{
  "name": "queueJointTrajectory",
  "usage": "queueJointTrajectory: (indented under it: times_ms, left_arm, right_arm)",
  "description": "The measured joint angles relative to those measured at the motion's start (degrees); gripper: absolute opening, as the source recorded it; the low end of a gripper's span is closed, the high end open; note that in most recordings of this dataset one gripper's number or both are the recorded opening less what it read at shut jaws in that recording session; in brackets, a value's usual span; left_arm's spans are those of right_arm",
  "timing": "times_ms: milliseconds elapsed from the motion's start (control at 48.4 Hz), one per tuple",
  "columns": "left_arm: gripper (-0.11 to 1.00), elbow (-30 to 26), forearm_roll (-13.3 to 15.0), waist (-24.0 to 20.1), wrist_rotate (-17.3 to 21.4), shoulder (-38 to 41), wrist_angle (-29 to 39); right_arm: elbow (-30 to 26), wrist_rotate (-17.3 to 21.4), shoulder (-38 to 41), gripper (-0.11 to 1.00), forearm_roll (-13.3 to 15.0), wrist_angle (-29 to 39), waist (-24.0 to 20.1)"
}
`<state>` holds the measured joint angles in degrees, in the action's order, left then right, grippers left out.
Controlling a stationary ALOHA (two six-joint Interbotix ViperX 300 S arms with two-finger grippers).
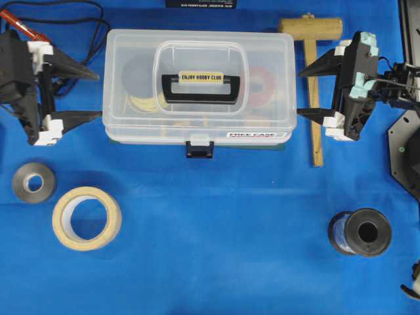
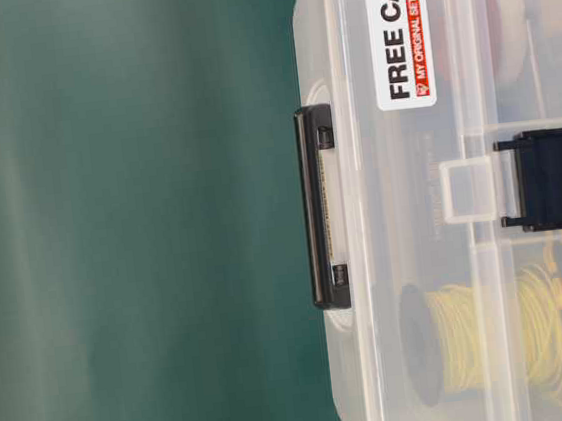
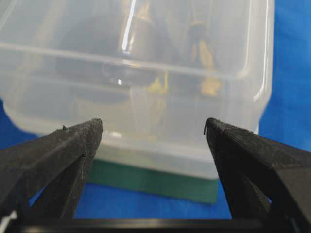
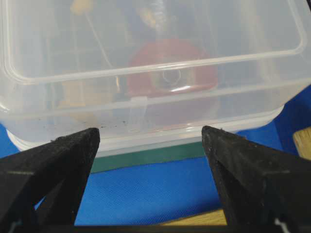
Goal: Open the tool box with both arms.
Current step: 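Grip the lid edges with both grippers and lift the lid upward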
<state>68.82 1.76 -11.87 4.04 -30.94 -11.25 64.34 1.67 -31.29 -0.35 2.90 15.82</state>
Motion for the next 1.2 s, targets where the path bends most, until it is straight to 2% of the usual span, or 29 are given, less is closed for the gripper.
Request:
queueJointTrajectory:
  times_ms: [186,434,765,1200]
  left_arm:
    - [0.92,-0.7,0.0,-0.3,0.0,3.0,0.1]
    - [0.92,-0.7,0.0,-0.4,0.0,2.6,0.1]
    - [0.92,-0.7,0.0,-2.5,0.1,-0.9,0.1]
    - [0.91,-1.1,0.0,-5.5,1.4,-6.0,0.1]
  right_arm:
    - [0.0,-0.2,0.9,0.84,0.0,-0.5,0.2]
    - [-0.4,-0.2,1.1,0.84,0.2,-0.5,0.2]
    - [-1.4,-0.2,-1.1,0.84,0.2,0.8,0.2]
    - [-2.5,-0.4,-8.4,0.84,0.4,2.9,0.3]
